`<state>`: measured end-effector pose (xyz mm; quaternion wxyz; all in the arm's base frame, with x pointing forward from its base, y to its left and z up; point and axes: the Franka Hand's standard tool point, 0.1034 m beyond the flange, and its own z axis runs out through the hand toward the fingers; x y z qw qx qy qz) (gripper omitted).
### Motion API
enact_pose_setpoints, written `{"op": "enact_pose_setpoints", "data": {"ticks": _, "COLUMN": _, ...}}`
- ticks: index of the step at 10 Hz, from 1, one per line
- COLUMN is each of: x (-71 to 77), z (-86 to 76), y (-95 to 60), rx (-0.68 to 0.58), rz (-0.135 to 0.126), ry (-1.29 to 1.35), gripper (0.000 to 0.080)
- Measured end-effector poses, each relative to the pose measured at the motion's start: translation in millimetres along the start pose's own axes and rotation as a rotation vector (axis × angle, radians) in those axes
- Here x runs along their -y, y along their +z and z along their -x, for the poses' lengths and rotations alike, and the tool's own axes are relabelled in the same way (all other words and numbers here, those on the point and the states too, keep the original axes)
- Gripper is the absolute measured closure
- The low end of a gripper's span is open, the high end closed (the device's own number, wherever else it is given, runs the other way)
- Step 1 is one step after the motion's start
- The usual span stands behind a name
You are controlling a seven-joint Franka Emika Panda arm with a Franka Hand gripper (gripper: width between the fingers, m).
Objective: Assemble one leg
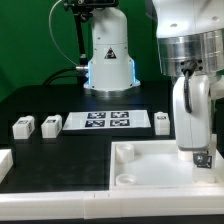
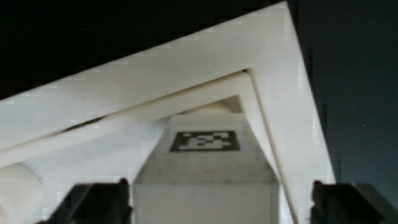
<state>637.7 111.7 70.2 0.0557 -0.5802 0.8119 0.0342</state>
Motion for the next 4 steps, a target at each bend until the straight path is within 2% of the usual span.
{"op": "enact_pose_setpoints", "data": {"ticks": 1, "x": -0.1, "z": 0.1, "y": 0.0, "rx": 0.0, "rz": 0.0, "ry": 0.0, "gripper": 0.0182}}
{"op": "enact_pose_setpoints", "data": {"ticks": 2, "x": -1.0, "z": 2.2, "y": -0.1, "rx": 0.001, "rz": 0.0, "ry": -0.004, "gripper": 0.0156}}
{"op": "enact_pose_setpoints", "data": {"ticks": 4, "x": -12.8, "z": 20.5, "y": -10.5, "rx": 0.013, "rz": -0.001, "ry": -0.029, "gripper": 0.015}}
